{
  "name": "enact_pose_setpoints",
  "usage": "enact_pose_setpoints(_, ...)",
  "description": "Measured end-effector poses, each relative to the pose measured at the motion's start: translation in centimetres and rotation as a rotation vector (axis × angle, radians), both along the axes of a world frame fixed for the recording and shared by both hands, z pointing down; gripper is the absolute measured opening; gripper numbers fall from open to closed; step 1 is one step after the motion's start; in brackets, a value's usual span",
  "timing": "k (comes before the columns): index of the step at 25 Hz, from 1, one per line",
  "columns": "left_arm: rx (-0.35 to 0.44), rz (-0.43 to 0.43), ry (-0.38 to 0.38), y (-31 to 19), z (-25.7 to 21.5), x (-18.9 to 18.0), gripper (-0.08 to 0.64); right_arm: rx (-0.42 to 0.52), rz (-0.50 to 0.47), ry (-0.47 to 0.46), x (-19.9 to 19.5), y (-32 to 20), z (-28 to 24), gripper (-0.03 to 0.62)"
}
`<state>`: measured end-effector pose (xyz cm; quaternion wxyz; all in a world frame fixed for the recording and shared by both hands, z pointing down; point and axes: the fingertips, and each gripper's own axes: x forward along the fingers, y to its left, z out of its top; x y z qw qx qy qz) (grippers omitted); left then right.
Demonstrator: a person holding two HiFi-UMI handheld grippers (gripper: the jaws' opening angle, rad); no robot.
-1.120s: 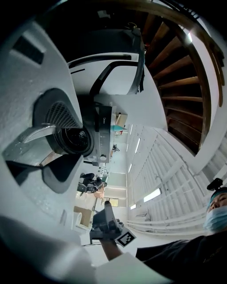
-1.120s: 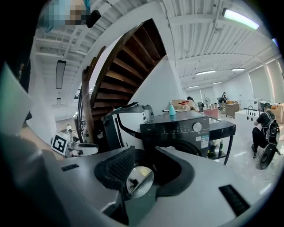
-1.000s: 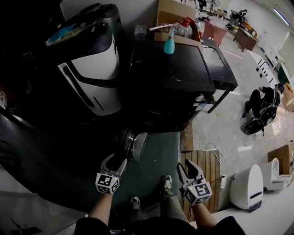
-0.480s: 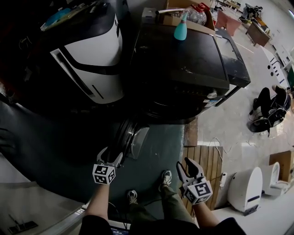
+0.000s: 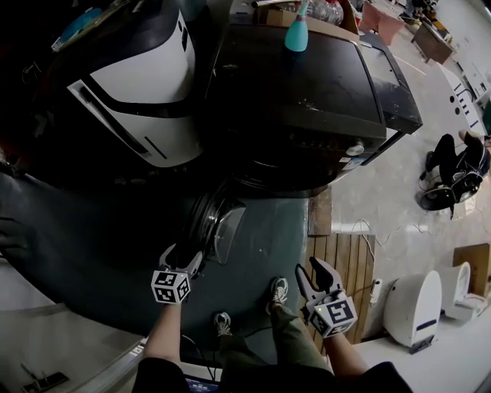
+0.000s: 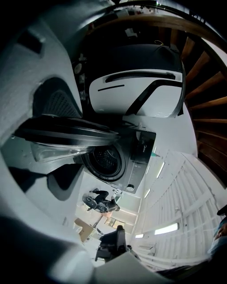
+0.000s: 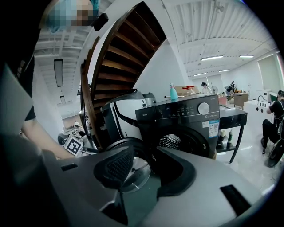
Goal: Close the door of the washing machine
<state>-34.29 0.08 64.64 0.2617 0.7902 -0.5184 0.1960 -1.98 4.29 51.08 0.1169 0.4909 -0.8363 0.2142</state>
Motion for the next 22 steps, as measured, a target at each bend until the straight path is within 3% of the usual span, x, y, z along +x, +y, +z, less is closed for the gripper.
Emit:
enact_pose_setpoints(4,0.006,-0.043,0.050,0.0,-0.3,0.3,0.313,-0.040,0.021,-0.027,0.3,0.2,0.2,0.138)
enact_pose_setpoints(8,-0.012,-0.032,0.081,0.6,-0.4,1.8,0.311,-0.024,0.052,-0.006,1.6,0.4,1.6,0.143)
enact_pose_setpoints(14,-0.040,0.008,0.137,1.7,-0.2,5.7,0.285,-0.027,0.109,-0.024,3.4,-0.1,1.9,0.150)
enact_pose_setpoints(22,-0.070,0.003,0.198,2.1,-0.2,12.6,0.284,-0.052,0.108,-0.001,7.0,-0.8,3.5,0.152)
